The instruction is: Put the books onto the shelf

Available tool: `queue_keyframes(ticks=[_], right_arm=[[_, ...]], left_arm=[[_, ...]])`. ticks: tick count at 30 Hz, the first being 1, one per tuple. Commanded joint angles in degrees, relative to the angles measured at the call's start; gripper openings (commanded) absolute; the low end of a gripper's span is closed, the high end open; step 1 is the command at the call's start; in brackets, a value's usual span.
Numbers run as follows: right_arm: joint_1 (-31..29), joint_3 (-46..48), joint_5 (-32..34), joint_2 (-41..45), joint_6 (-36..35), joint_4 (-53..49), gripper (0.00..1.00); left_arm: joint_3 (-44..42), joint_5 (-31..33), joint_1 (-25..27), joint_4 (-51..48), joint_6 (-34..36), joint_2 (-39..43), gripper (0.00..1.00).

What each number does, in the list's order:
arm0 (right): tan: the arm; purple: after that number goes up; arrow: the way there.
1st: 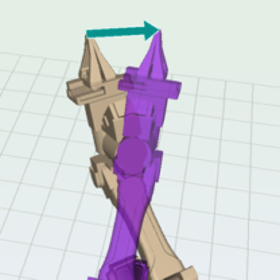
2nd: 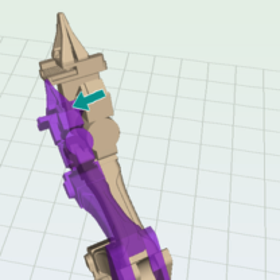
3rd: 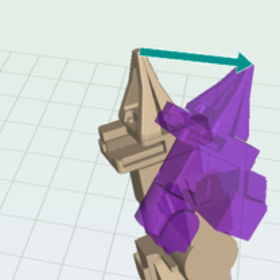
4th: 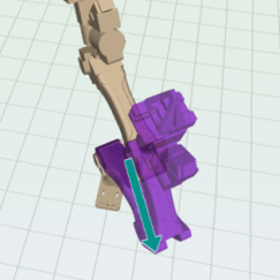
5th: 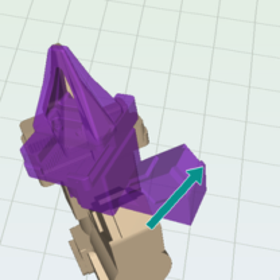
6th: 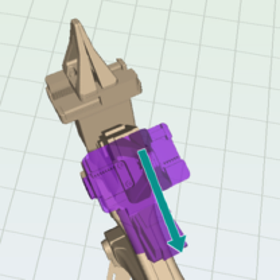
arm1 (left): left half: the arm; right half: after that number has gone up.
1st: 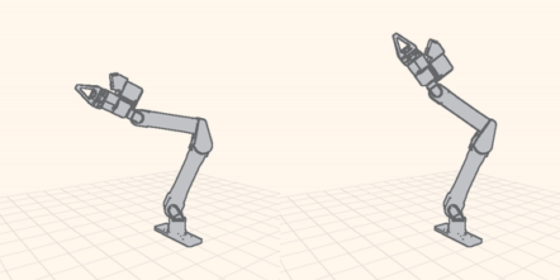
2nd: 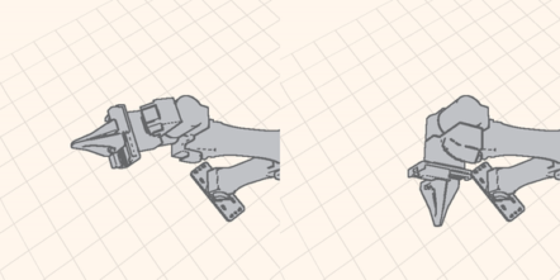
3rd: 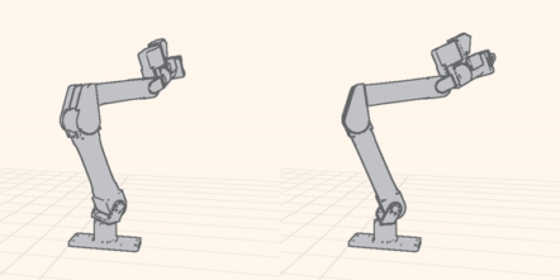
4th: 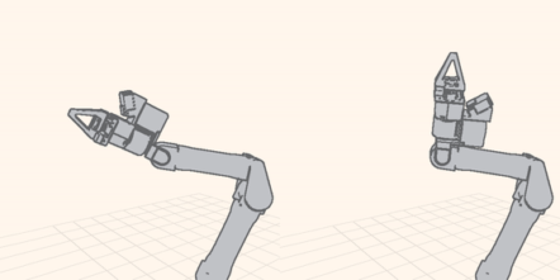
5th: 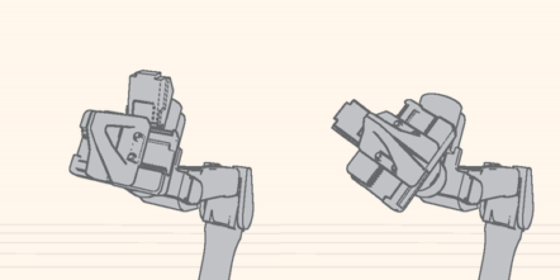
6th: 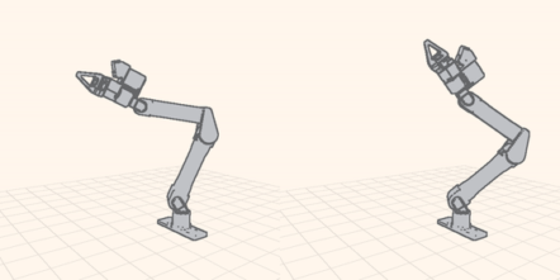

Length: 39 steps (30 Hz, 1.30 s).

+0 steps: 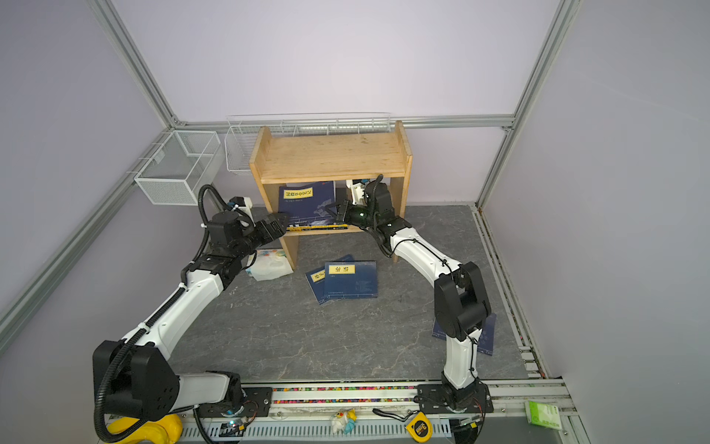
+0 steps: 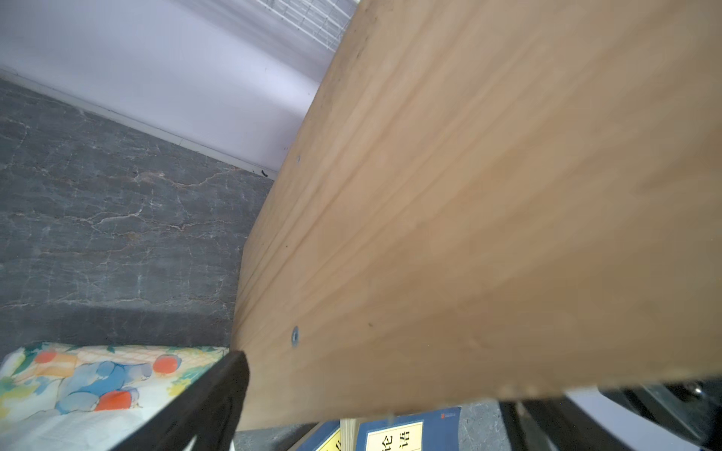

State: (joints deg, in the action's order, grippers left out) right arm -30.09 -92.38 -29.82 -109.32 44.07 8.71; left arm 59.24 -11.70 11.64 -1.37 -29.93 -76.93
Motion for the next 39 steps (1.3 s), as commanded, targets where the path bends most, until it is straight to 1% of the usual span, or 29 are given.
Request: queue_keyframes(ticks=[1, 5, 9, 13, 15, 19, 22, 24, 27, 30, 33, 36, 39], right_arm=[[-0.94, -1.05, 2.13, -2.08, -1.08, -0.42, 0.10], [-0.93, -1.14, 2.97, -2.20, -1.27, -1.15, 0.10], [-0.93, -0.96, 4.00, -2.02, -1.62, -1.92, 0.13], [-0.85, -0.44, 7.56, -1.36, -1.45, -3.06, 0.23], [-0.76, -0.73, 9.26, -0.95, -2.12, -3.81, 0.26], [-0.59, -1.48, 12.93, 0.43, -4.18, -5.05, 0.38], [-0.32, -2.10, 15.70, 1.64, -4.86, -6.72, 0.40], [-0.26, -2.04, 18.84, 2.77, -5.77, -8.70, 0.47], [-0.41, -1.03, 24.18, 5.12, -7.42, -11.08, 0.51], [-0.41, 0.15, 27.45, 6.96, -9.37, -11.86, 0.54], [-0.41, -0.02, 27.24, 7.12, -12.00, -12.18, 0.55], [-0.37, -0.61, 23.84, 6.09, -13.31, -11.90, 0.55], [-0.52, -0.35, 20.78, 5.44, -13.85, -11.56, 0.61]], left_arm=[[-0.07, 3.76, 0.55, 0.42, -0.46, -0.32, 0.97], [0.08, 7.76, 1.78, -3.04, 0.66, -1.12, 0.96], [0.56, 8.30, 1.98, -4.38, 0.48, -2.97, 0.95], [0.20, 8.92, 2.14, -4.26, -0.03, -4.21, 0.94], [0.27, 9.14, 2.15, -4.21, -0.29, -4.59, 0.93], [0.17, 9.42, 2.16, -4.02, -1.00, -4.81, 0.93], [0.00, 9.86, 2.16, -3.91, -1.21, -4.72, 0.93], [-0.16, 10.21, 2.12, -3.91, -1.17, -4.67, 0.93], [-0.27, 10.46, 2.16, -3.97, -1.19, -4.64, 0.93], [-0.19, 10.49, 2.15, -4.00, -1.34, -4.56, 0.93], [-0.09, 9.95, 2.16, -3.61, -1.87, -4.22, 0.93], [0.26, 8.30, 2.16, -2.83, -2.72, -3.68, 0.93], [0.56, 6.41, 2.14, -1.99, -3.52, -2.56, 0.94]])
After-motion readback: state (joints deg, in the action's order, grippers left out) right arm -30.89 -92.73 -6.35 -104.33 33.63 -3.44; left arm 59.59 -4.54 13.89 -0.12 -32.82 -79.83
